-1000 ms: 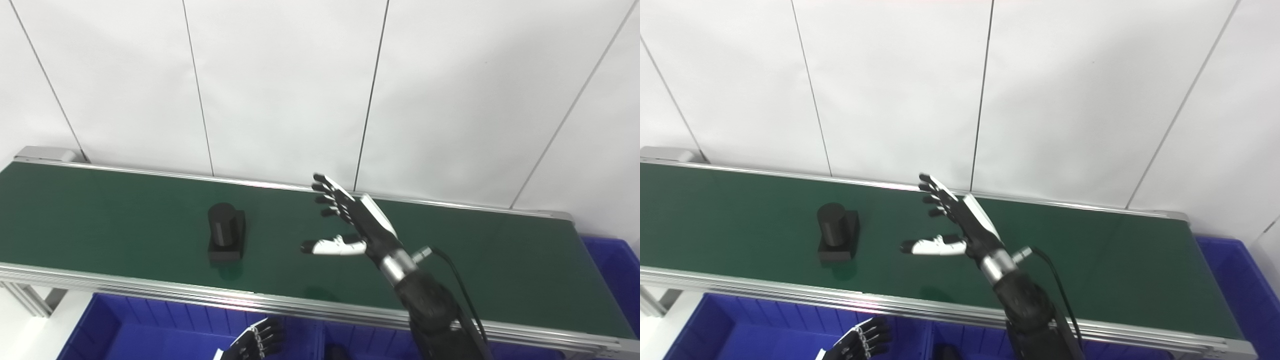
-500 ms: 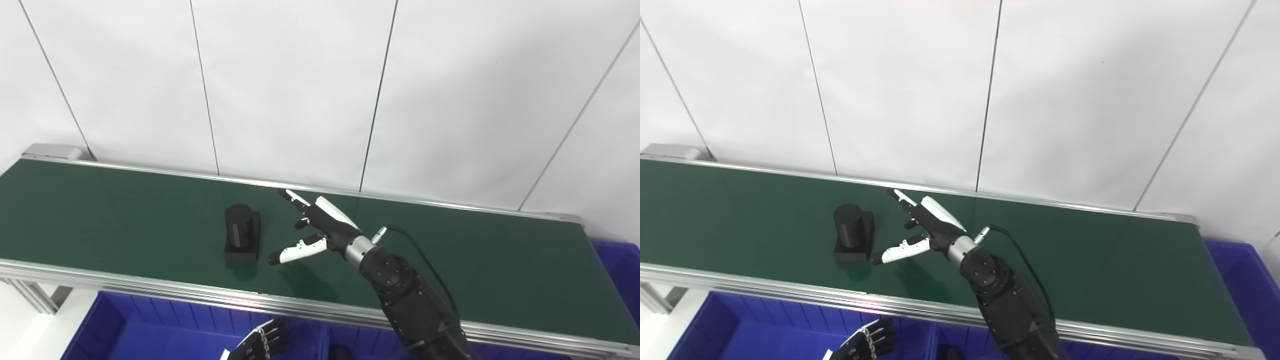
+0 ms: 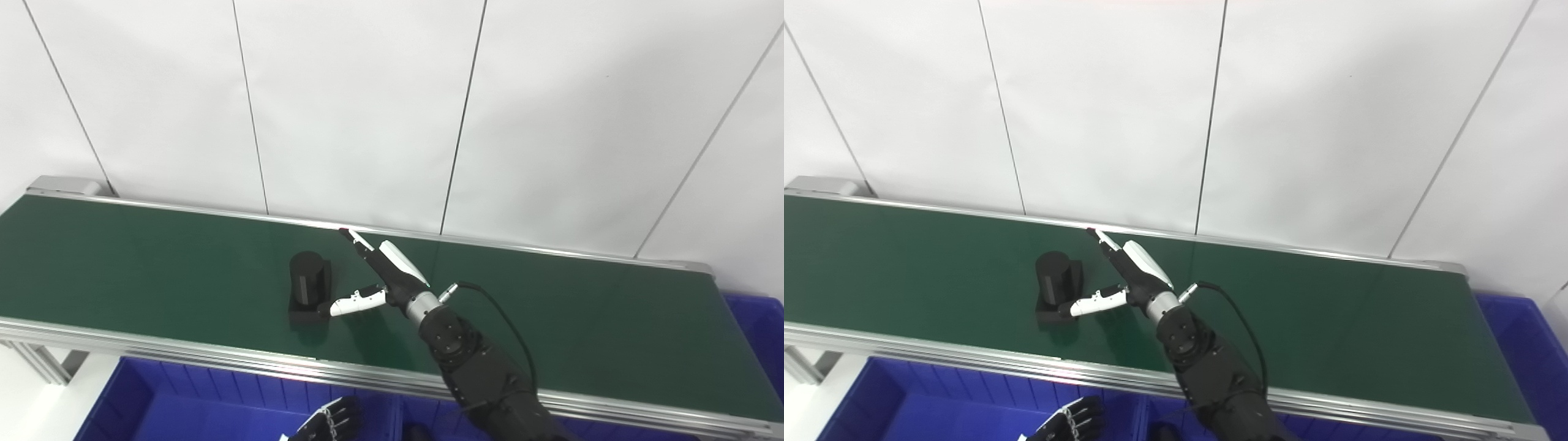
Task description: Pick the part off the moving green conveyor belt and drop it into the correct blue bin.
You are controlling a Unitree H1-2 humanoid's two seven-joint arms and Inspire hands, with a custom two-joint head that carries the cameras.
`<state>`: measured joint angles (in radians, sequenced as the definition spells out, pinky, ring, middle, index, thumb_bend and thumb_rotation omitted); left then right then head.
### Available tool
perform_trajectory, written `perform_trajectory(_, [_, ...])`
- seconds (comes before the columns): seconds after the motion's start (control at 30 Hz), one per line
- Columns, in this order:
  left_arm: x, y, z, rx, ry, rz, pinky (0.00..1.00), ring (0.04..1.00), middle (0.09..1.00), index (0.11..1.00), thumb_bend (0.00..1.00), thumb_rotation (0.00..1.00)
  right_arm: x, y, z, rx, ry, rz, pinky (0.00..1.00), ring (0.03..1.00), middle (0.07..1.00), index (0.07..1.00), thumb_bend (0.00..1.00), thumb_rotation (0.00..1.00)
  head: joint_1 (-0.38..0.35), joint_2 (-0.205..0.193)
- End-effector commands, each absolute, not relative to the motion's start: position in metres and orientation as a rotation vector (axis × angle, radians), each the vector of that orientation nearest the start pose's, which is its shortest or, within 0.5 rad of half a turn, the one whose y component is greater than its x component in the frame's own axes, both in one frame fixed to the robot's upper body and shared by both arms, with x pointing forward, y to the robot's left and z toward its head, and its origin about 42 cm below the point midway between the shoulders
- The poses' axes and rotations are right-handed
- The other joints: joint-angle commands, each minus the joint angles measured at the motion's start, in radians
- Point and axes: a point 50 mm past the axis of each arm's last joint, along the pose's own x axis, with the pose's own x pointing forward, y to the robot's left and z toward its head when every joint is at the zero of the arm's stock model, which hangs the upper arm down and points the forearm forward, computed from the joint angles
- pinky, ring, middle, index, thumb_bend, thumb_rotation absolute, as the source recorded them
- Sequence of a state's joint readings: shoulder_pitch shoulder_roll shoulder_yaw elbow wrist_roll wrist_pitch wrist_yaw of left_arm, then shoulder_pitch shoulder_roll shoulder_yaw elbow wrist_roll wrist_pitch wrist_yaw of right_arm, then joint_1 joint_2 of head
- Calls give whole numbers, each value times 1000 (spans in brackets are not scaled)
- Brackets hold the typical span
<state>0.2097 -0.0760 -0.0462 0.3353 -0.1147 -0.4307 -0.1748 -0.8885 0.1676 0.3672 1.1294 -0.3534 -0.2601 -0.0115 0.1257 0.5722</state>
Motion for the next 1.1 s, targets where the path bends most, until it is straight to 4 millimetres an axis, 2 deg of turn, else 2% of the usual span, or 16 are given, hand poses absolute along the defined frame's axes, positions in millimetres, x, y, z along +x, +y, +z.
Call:
perform_trajectory(0.0, [185, 169, -1, -205, 29, -106, 810, 761, 775, 779, 577, 0, 475, 30, 179, -556, -252, 635, 1000, 1000, 1000, 1000, 881, 265, 3, 1])
perform_trajectory(0.27, [180, 167, 0, -221, 30, -100, 837, 771, 771, 782, 546, 0, 473, 35, 178, -484, -247, 642, 1000, 1000, 1000, 1000, 861, 197, 8, -4])
perform_trajectory(0.4, [179, 164, -2, -232, 35, -100, 840, 760, 755, 776, 572, 0, 473, 35, 178, -467, -254, 629, 1000, 1000, 1000, 1000, 831, 159, 12, -6])
perform_trajectory(0.57, [174, 161, -3, -219, 45, -95, 815, 749, 747, 771, 594, 0, 471, 38, 175, -423, -239, 622, 925, 996, 996, 977, 781, 84, 20, -4])
perform_trajectory(0.67, [171, 159, -4, -223, 51, -94, 834, 764, 755, 774, 591, 0, 469, 41, 172, -391, -232, 617, 867, 950, 953, 940, 766, 12, 25, -7])
perform_trajectory(0.83, [167, 158, -3, -227, 54, -85, 838, 764, 752, 771, 592, 0, 467, 45, 170, -370, -206, 625, 852, 920, 923, 915, 746, 1, 31, -10])
perform_trajectory(1.07, [166, 157, -3, -226, 53, -80, 833, 762, 754, 776, 584, 0, 466, 48, 164, -356, -148, 637, 852, 890, 852, 833, 751, 0, 32, -12])
